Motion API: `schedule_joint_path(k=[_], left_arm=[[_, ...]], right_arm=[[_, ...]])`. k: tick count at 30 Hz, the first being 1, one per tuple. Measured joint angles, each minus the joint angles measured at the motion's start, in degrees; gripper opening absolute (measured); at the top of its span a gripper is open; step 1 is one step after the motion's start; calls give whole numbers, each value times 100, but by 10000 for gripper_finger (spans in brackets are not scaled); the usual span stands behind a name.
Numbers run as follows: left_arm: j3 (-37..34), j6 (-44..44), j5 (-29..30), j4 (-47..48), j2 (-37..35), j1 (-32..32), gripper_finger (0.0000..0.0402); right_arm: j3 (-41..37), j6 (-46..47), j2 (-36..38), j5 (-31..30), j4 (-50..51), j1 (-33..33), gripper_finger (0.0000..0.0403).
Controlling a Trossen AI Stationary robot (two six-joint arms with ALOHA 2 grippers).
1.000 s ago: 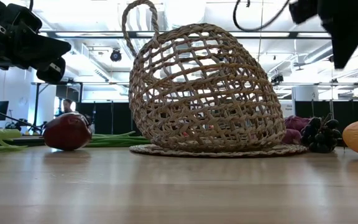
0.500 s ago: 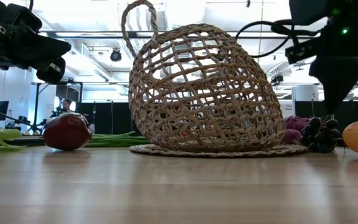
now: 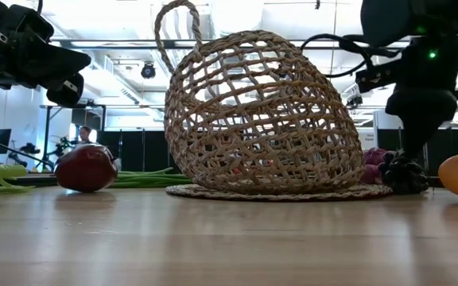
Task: Build produce basket
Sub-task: Put the dark purple grapes into the light brown basket
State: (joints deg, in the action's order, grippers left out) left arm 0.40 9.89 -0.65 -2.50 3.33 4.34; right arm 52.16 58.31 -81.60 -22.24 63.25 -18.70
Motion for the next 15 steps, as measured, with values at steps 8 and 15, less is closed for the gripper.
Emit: schedule_joint_path(k=[8, 15], left_arm=[[0, 0, 0, 0, -1, 0, 0], [0, -2, 0, 1, 0, 2, 0]], right_arm=[[330, -226, 423, -36, 12, 0, 9], [463, -448, 719, 15, 51, 0, 8]])
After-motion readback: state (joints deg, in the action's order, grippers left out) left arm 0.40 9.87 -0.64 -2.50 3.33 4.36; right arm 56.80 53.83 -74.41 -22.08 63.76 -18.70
